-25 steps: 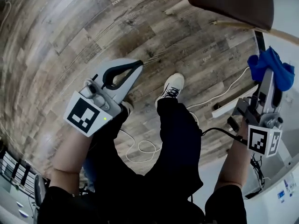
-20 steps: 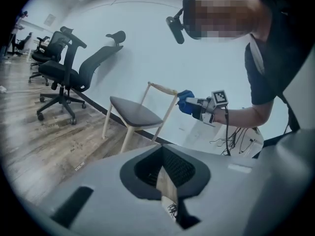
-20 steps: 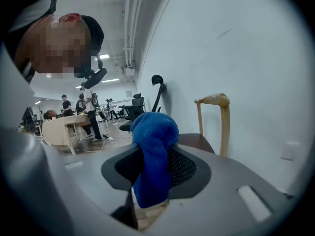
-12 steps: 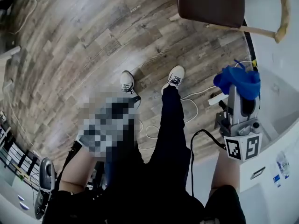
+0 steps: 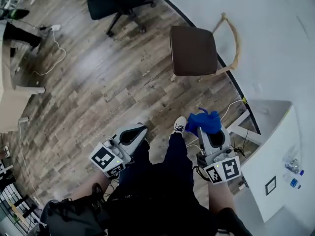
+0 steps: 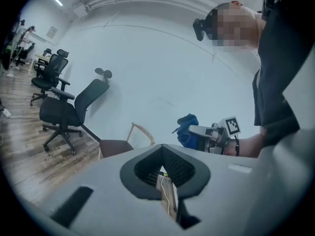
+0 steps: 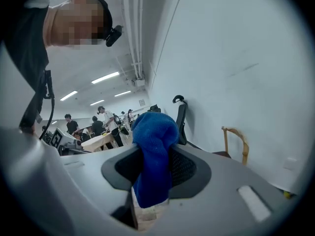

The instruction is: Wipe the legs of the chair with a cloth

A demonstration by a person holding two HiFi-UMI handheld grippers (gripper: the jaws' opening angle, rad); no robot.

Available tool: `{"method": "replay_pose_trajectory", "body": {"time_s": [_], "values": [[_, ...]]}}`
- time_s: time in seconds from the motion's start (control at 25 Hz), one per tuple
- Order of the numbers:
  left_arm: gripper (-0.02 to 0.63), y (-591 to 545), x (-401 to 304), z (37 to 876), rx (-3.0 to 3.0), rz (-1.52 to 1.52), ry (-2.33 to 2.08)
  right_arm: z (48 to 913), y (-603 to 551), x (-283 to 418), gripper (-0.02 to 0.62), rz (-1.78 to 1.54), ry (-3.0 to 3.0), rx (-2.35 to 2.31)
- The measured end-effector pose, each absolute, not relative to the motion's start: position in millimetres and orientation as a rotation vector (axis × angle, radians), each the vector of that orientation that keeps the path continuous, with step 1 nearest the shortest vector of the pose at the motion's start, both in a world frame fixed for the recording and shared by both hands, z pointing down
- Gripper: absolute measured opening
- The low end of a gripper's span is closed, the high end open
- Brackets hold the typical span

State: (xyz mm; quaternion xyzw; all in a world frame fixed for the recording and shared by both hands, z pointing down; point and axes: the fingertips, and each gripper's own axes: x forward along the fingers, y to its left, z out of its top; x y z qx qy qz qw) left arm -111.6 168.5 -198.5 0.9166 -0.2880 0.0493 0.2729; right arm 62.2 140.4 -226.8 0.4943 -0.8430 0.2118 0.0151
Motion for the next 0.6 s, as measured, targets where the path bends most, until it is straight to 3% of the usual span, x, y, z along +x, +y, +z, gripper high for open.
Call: {"method": "replay_pose_trajectory", "body": {"time_s": [0.6], "values": [[0.006, 188, -116, -324, 2.581, 0.037, -0.747, -359, 211, 24, 0.144, 0.574, -2.753, 1.570]]}}
